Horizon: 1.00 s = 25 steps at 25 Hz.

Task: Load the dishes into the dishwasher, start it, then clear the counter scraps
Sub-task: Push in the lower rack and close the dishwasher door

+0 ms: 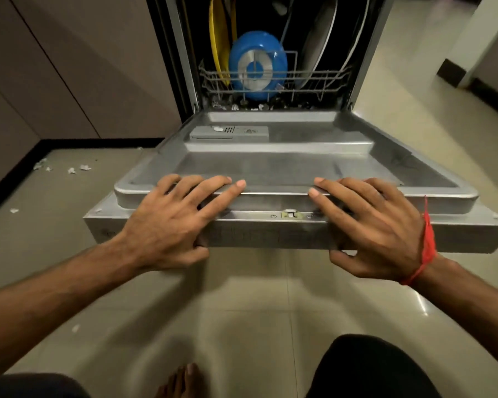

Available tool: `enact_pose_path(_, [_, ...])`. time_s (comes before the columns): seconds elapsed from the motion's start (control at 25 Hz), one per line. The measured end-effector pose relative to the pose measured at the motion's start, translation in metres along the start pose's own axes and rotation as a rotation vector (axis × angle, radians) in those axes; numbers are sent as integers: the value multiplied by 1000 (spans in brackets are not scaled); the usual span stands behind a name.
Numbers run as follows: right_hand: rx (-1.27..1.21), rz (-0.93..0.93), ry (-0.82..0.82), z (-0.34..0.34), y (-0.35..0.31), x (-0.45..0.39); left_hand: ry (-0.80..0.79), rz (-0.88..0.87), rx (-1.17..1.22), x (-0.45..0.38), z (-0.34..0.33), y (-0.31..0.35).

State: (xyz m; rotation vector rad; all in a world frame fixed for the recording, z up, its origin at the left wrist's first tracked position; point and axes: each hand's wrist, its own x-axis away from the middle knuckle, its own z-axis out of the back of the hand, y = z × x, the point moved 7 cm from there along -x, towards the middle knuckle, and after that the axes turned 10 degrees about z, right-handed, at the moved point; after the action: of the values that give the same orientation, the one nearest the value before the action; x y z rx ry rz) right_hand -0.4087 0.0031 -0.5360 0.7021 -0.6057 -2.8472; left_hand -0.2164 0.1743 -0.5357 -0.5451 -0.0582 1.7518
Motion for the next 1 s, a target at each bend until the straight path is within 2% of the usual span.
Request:
enact_pose_path(0.24, [102,-123,190,71,75,-47,208,144,-95,-45,71,-57])
enact_pose_path(0.4, [263,-267,194,85,114,-83,343,252,-172,-85,94,-83])
enact_pose_path(0.6, [358,-332,211,87,152,-123,344,194,-167,-143,118,-128])
enact_pose_path(0.8, [295,-428,283,88,195,-184,419,199,-143,-208,144,-173])
enact_pose_path(1.0, [205,-444,206,90,264,-242,399,164,-57,-275,160,-220])
